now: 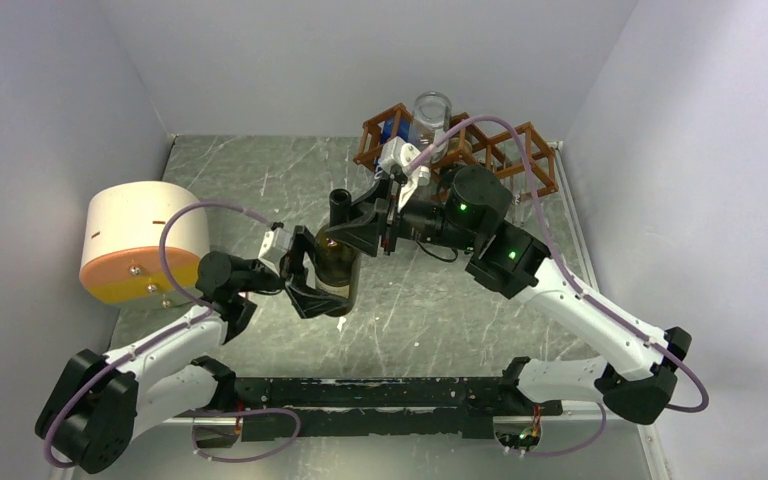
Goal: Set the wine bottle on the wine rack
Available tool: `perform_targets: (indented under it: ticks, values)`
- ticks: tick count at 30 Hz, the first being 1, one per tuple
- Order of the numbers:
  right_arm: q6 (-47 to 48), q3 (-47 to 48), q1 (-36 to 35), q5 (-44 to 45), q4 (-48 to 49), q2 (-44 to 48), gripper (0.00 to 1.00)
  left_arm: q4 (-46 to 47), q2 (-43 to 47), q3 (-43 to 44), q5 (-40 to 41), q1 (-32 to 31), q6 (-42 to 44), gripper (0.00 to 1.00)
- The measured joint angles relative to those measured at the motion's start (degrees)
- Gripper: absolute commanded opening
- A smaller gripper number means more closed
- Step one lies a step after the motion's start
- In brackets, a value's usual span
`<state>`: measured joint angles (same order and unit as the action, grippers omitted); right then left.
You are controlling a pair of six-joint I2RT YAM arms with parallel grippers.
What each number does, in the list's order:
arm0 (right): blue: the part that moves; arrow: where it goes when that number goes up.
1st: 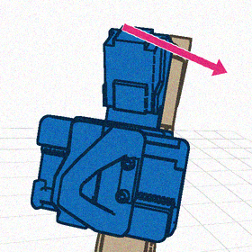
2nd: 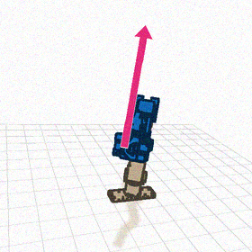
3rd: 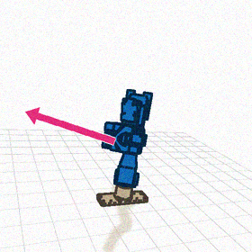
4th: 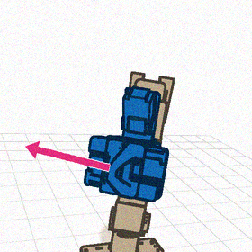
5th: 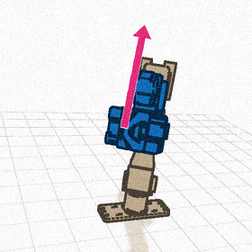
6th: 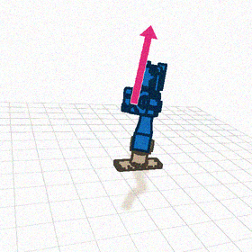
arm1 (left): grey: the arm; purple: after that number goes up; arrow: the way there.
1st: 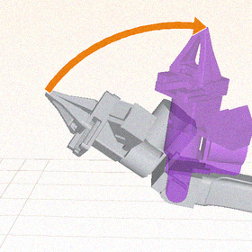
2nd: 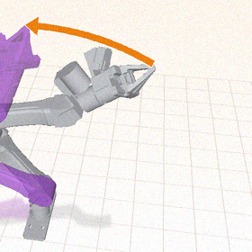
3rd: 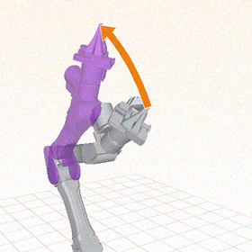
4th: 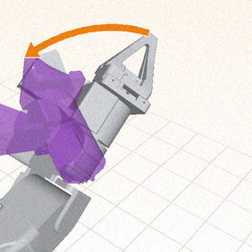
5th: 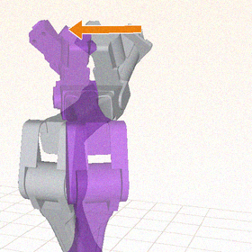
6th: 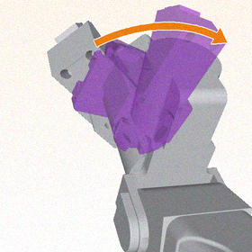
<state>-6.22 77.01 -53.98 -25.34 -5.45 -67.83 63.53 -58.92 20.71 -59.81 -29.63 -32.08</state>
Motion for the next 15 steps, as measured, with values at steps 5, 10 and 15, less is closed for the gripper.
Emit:
perform_targets:
  ticks: [5, 10, 15]
  values:
    - [0.13, -0.11, 0.00, -0.39, 0.00, 0.68, 0.40, -6.12, 1.68, 1.88, 0.35, -0.92, 5.55, 0.07]
    - [0.48, -0.09, 0.00, 0.68, -0.37, 2.49, 0.66, -18.53, 4.17, 6.43, 3.26, -1.29, 17.70, 0.07]
    - [0.90, 0.74, 0.00, 4.85, -3.67, 5.16, 0.73, -26.67, 7.17, 9.18, 9.60, -1.33, 30.10, 0.07]
